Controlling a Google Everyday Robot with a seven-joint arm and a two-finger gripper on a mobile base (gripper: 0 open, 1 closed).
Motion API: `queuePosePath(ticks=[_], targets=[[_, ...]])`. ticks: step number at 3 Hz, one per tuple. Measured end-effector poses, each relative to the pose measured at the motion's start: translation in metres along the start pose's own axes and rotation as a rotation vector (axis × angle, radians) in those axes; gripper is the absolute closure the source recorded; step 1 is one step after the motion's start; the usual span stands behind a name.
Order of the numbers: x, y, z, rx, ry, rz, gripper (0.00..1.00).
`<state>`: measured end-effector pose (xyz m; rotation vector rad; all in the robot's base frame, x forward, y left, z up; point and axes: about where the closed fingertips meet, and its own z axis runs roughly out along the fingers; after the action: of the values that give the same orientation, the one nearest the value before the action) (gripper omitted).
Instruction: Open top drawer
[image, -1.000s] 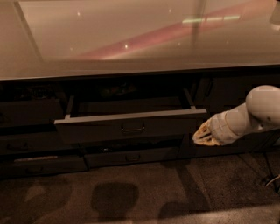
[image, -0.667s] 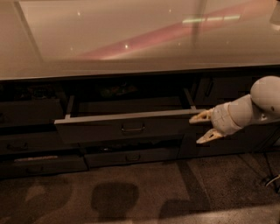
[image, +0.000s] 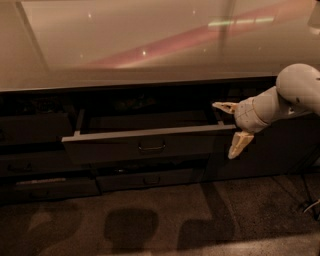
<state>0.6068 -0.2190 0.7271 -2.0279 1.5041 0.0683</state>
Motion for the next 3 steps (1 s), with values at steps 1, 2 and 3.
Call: queuePosePath(ticks=[1, 2, 3], targets=[[0.0000, 0.0000, 0.0000, 0.000, 0.000, 0.000, 0.21], [0.0000, 0.0000, 0.0001, 0.000, 0.000, 0.000, 0.40], [0.0000, 0.0000, 0.0001, 0.000, 0.000, 0.000, 0.63]])
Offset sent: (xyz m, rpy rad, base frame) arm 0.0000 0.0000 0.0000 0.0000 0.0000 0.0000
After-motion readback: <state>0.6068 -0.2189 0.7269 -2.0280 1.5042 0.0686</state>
